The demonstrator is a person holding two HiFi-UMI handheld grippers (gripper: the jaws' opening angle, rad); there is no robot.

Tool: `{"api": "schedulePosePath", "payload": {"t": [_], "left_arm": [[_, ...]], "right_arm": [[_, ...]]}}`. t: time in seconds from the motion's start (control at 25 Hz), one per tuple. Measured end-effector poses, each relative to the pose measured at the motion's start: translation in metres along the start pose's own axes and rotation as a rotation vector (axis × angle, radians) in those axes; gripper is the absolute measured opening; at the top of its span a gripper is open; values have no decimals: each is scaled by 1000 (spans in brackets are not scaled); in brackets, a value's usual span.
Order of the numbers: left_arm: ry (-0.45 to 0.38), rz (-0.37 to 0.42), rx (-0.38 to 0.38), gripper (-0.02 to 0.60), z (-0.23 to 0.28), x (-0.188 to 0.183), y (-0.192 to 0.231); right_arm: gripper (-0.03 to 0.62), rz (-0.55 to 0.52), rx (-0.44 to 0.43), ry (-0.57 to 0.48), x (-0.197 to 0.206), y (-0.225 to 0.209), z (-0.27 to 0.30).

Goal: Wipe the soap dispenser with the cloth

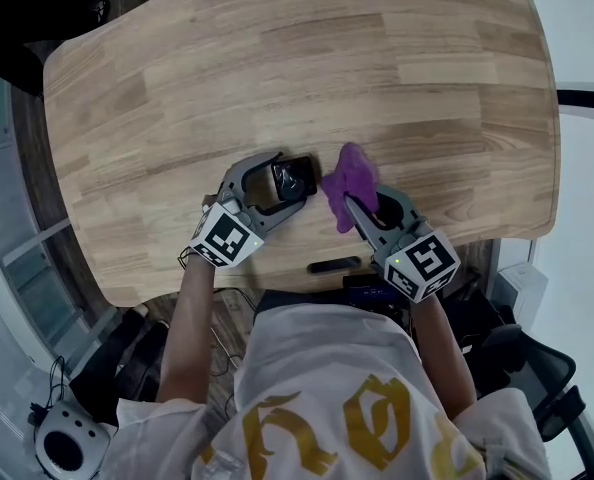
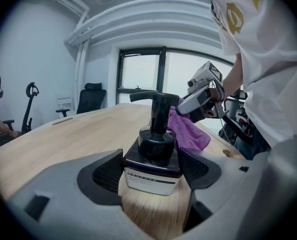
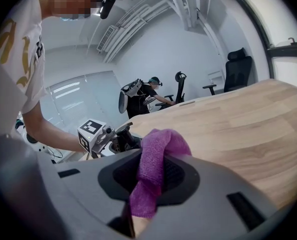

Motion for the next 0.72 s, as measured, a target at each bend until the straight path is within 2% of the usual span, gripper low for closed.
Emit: {"api": "schedulePosePath", "payload": {"t": [0.32,0.48,0.72], "left_arm": [[-31,6,16,325,0,0,0],[-1,58,45,328,4,4,-2],[6,62,76,328,9,4,-2]], "right_arm": [[66,5,7,8,-3,-4,5],[66,5,11,12,-1,-5,6],[66,16,18,18,-1,-4,11]]}}
Point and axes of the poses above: the fingertips, and each gripper's own axes: z forward along the fingers, y to its left, x out of its underside, the point moved 3 cm from there along -z, backward along the fingers, and after that the axes turned 13 degrees about z, right-handed, at the moved point
